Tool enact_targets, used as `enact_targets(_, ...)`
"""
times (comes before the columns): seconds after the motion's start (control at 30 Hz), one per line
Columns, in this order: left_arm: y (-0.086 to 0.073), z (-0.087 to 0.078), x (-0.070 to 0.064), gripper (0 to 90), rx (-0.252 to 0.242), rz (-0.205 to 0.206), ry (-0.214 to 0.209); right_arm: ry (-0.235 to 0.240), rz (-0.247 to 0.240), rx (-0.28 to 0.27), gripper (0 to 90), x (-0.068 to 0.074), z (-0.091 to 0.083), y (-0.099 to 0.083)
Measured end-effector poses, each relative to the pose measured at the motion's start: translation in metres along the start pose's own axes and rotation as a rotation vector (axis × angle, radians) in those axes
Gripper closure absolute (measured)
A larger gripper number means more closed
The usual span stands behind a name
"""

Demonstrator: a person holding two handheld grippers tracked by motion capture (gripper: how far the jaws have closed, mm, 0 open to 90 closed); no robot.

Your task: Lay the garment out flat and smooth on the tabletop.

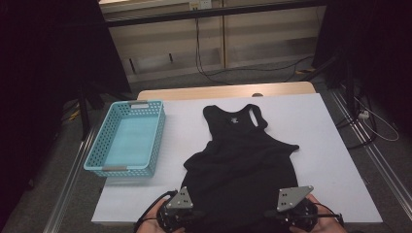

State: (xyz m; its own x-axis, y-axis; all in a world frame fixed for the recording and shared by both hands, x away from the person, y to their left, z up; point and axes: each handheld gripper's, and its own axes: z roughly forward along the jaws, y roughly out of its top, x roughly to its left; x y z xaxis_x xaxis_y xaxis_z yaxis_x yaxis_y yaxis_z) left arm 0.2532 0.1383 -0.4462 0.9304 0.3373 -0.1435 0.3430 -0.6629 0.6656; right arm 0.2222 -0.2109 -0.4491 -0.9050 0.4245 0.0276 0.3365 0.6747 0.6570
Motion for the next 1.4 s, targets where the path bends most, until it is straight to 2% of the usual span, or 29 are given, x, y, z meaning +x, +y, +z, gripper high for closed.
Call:
enact_targets(0.1,-0.002,-0.003,-0.009,90.0,-0.012,0.010,-0.013,-0.003,0.007,-0.019,90.0,0.001,-0.003,-0.003)
enact_targets(0.17,-0.003,-0.005,-0.014,90.0,-0.021,0.000,-0.020,-0.002,0.035,-0.037,89.8,-0.001,-0.003,-0.003)
enact_targets(0.2,-0.004,-0.006,-0.013,90.0,-0.020,-0.003,-0.009,0.008,0.042,-0.043,87.9,-0.003,-0.003,-0.003)
enact_targets(0.27,-0.005,-0.007,-0.009,89.4,-0.038,-0.034,0.004,0.000,0.055,-0.049,76.2,-0.004,-0.002,-0.003)
enact_targets(0.33,-0.005,-0.009,-0.003,83.1,-0.050,-0.049,0.026,-0.007,0.065,-0.066,72.0,-0.006,-0.003,-0.002)
enact_targets(0.4,-0.005,-0.010,0.002,79.8,-0.060,-0.047,0.046,-0.018,0.075,-0.088,66.3,-0.008,-0.005,-0.002)
enact_targets(0.53,0.000,-0.007,0.011,61.8,-0.068,-0.041,0.113,-0.077,0.122,-0.105,57.9,-0.016,-0.006,-0.001)
enact_targets(0.6,0.003,-0.004,0.016,49.1,-0.065,-0.048,0.136,-0.108,0.145,-0.101,54.3,-0.021,-0.005,-0.002)
enact_targets(0.7,0.008,0.001,0.023,42.7,-0.085,-0.049,0.135,-0.132,0.159,-0.088,52.2,-0.031,-0.002,-0.002)
enact_targets(0.8,0.014,0.005,0.030,40.0,-0.100,-0.039,0.140,-0.143,0.169,-0.082,51.4,-0.037,0.001,0.001)
enact_targets(0.9,0.019,0.010,0.037,27.4,-0.106,-0.057,0.148,-0.142,0.161,-0.075,50.5,-0.041,0.007,0.006)
enact_targets(0.97,0.025,0.013,0.042,25.1,-0.098,-0.055,0.141,-0.144,0.148,-0.068,50.3,-0.043,0.010,0.011)
enact_targets(1.0,0.030,0.014,0.045,24.4,-0.114,-0.062,0.142,-0.141,0.147,-0.068,50.4,-0.044,0.012,0.012)
enact_targets(1.07,0.036,0.016,0.048,18.5,-0.121,-0.059,0.169,-0.148,0.136,-0.064,51.0,-0.049,0.016,0.017)
enact_targets(1.23,0.035,0.022,0.050,15.5,-0.128,-0.048,0.188,-0.147,0.157,-0.067,53.9,-0.061,0.023,0.020)
enact_targets(1.33,0.030,0.022,0.049,18.6,-0.134,-0.050,0.196,-0.153,0.149,-0.074,54.3,-0.059,0.022,0.020)
enact_targets(1.4,0.027,0.022,0.047,18.3,-0.114,-0.016,0.223,-0.150,0.139,-0.074,54.8,-0.055,0.021,0.020)
